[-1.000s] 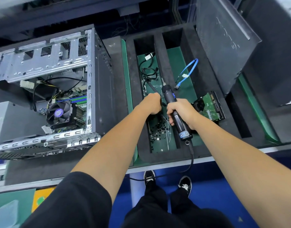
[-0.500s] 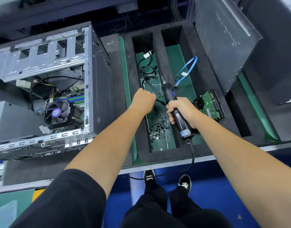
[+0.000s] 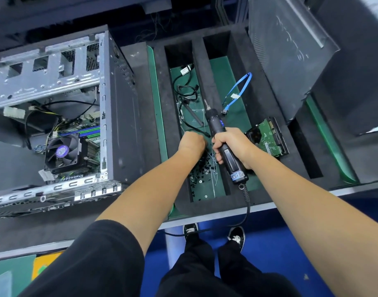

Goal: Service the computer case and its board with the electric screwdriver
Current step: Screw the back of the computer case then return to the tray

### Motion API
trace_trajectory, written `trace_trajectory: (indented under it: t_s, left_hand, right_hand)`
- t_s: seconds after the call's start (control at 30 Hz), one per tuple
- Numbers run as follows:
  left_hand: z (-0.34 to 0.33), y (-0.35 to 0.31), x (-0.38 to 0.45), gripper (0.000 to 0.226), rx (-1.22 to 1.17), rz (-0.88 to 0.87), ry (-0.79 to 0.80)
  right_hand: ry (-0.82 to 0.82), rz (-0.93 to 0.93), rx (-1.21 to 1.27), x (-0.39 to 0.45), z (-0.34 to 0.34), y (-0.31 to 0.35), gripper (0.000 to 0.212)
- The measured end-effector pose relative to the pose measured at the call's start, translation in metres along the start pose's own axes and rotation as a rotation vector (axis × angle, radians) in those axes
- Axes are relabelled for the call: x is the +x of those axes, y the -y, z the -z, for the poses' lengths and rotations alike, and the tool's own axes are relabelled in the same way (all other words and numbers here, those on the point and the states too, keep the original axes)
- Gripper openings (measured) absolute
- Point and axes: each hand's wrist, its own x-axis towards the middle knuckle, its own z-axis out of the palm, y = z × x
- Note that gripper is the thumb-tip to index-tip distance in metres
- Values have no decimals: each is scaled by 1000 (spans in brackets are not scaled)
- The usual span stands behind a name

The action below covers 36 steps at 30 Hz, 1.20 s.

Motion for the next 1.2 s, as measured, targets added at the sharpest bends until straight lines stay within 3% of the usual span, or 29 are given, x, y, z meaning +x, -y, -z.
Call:
trace_trajectory:
  t_s: [0.47,0.6,0.7,0.77,1.0,1.2]
  left_hand:
    - [-1,-6,1,31,-249,50,94]
    - [7,3,0,29,-430,34,150]
    - [19,17,2,5,-643,38,133]
    - [25,27,2,20,-744,82,109]
    - [23,30,-4,25,-683,42,93]
    - [23,34,-8,11,-703,44,42]
  right_hand:
    - [-23,1,-10,-2,-2,1,17]
    - [-39,1,-23,-4,-5,3,17]
    - [-46,-9,-16,-5,-5,4,17]
    - [-45,-12,-19,-5,-5,4,17]
    - [-40,-2,-39,-4,-4,2,19]
    - [-27,-8,-42,-2,-3,1,26]
